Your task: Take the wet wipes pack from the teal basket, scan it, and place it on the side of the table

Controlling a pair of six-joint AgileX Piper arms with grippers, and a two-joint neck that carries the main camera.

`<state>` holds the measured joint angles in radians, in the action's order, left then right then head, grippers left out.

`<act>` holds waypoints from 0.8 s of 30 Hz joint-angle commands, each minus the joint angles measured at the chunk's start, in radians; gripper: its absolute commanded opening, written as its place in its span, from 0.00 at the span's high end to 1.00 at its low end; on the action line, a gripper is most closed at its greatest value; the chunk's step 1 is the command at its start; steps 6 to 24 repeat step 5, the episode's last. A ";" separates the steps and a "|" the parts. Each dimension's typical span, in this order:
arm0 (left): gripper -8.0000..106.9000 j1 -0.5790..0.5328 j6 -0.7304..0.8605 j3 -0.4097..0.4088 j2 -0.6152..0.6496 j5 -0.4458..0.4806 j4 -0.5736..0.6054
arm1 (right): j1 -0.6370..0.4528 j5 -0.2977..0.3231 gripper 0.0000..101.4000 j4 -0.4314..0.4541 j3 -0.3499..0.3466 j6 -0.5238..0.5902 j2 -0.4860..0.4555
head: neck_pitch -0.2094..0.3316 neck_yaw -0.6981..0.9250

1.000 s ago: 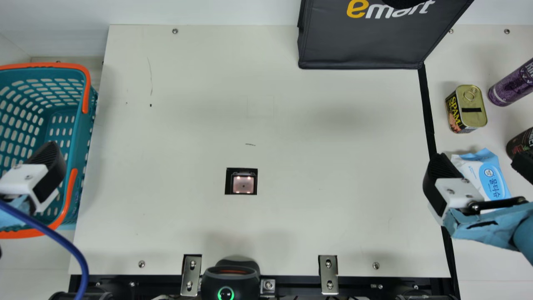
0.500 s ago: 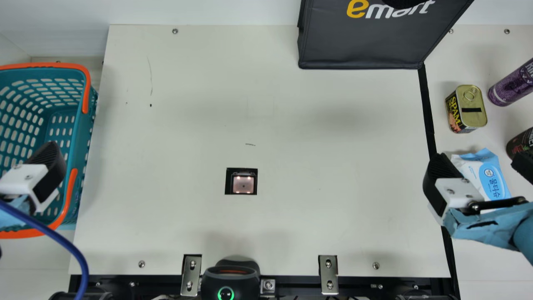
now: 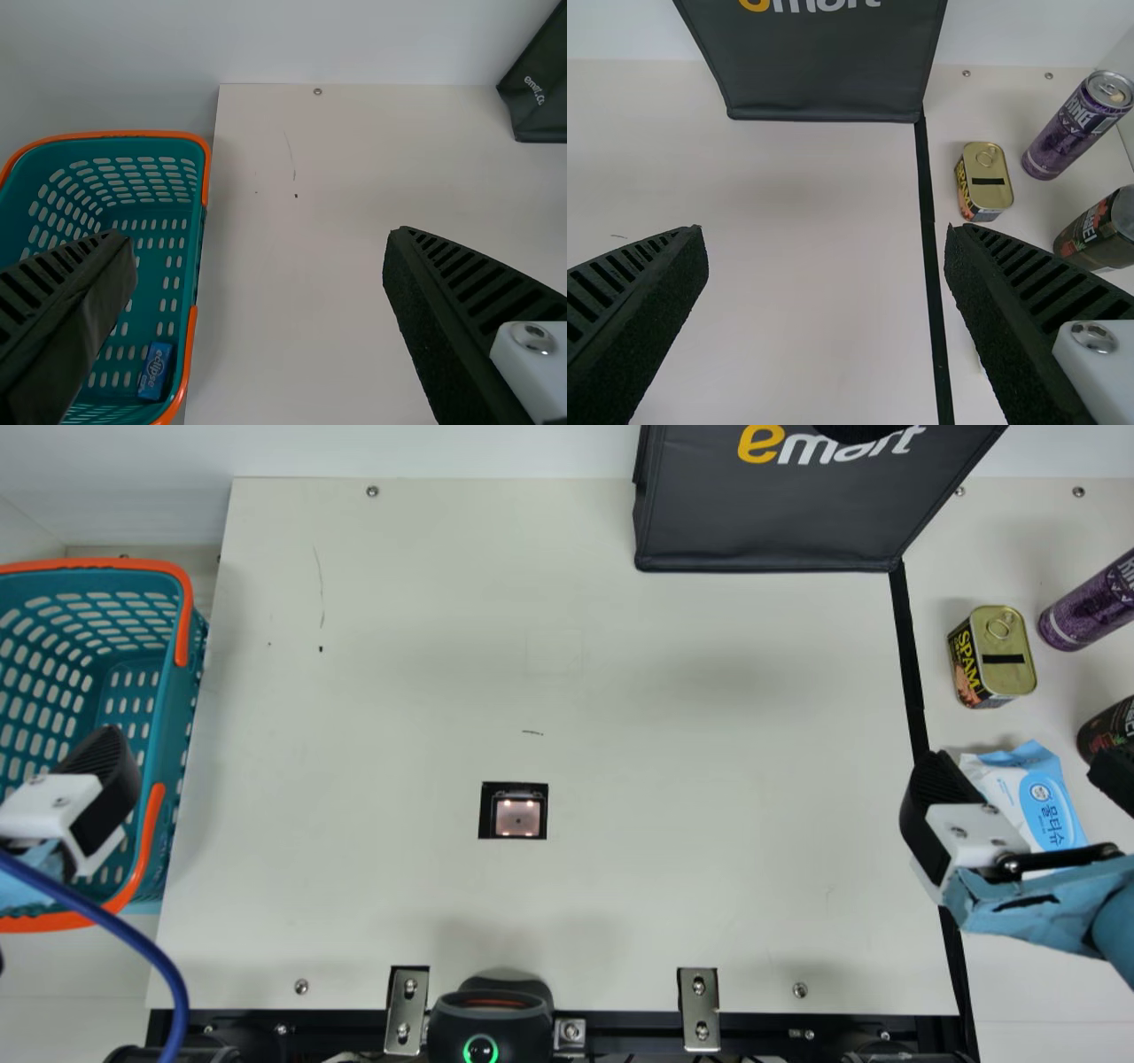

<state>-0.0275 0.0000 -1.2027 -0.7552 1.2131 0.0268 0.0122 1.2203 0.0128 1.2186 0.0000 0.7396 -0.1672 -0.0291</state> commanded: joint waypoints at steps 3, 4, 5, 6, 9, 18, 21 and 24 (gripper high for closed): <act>0.15 0.000 0.000 0.000 0.000 0.000 0.000 | 0.000 0.000 0.06 0.000 0.000 0.000 0.000 | 0.029 0.002; 0.15 0.000 0.000 0.000 0.000 0.000 0.000 | 0.000 0.000 0.06 0.000 0.000 0.000 0.000 | 0.029 0.002; 0.15 0.000 0.000 0.000 0.000 0.000 0.000 | 0.000 0.000 0.06 0.000 0.000 0.000 0.000 | 0.029 0.002; 0.15 0.000 0.000 0.000 0.000 0.000 0.000 | 0.000 0.000 0.06 0.000 0.000 0.000 0.000 | 0.029 0.002; 0.15 0.000 0.000 0.000 0.000 0.000 0.000 | 0.000 0.000 0.06 0.000 0.000 0.000 0.000 | 0.029 0.002; 0.15 0.000 0.000 0.000 0.000 0.000 0.000 | 0.000 0.000 0.06 0.000 0.000 0.000 0.000 | 0.029 0.002; 0.15 0.000 0.000 0.000 0.000 0.000 0.000 | 0.000 0.000 0.06 0.000 0.000 0.000 0.000 | 0.029 0.002; 0.15 0.000 0.000 0.000 0.000 0.000 0.000 | 0.000 0.000 0.06 0.000 0.000 0.000 0.000 | 0.029 0.002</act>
